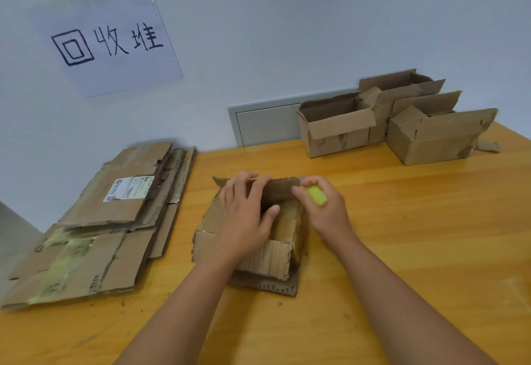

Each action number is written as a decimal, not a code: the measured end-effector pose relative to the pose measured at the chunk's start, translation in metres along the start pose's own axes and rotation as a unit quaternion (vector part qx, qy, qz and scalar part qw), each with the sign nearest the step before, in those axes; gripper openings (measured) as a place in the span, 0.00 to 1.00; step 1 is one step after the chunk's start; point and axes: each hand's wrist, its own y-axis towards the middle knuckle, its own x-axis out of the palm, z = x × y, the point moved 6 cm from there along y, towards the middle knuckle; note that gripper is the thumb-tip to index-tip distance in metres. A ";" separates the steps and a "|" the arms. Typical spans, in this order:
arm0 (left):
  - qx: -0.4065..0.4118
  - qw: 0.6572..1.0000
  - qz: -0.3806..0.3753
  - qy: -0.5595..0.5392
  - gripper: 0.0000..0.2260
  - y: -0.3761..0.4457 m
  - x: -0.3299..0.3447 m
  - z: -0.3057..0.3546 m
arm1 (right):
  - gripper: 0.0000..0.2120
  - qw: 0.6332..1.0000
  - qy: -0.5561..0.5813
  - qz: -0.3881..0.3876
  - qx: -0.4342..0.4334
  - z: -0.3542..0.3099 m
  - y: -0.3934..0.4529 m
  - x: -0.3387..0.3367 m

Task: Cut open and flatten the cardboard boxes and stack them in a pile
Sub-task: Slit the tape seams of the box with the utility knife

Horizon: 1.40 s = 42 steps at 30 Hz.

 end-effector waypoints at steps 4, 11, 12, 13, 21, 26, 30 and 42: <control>-0.020 1.000 0.022 -0.005 0.28 -0.004 -0.003 0.001 | 0.05 0.996 0.014 0.069 0.059 0.007 0.004 -0.006; -0.045 0.976 -0.200 0.078 0.28 0.007 0.026 -0.005 | 0.15 0.986 -0.123 0.071 -0.092 -0.011 -0.013 0.000; -0.050 0.974 -0.209 0.074 0.28 0.008 0.027 -0.005 | 0.17 0.979 -0.152 0.050 -0.123 -0.015 -0.017 0.005; -0.054 0.974 -0.210 0.069 0.27 0.009 0.027 -0.005 | 0.17 0.976 -0.172 0.022 -0.134 -0.015 -0.019 0.010; -0.179 0.981 -0.061 0.036 0.27 0.012 0.004 -0.019 | 0.15 0.979 -0.191 -0.064 -0.028 -0.007 -0.012 0.016; -0.256 0.952 -0.152 0.067 0.30 0.001 -0.003 -0.050 | 0.17 0.986 -0.158 -0.057 -0.007 -0.002 -0.013 0.018; -0.244 0.964 -0.101 0.016 0.23 -0.002 -0.018 -0.051 | 0.16 0.988 -0.142 -0.044 -0.035 -0.007 -0.014 0.017; -0.265 0.932 0.165 -0.186 0.15 -0.034 -0.082 -0.072 | 0.25 0.991 -0.097 -0.068 0.056 -0.017 -0.036 -0.004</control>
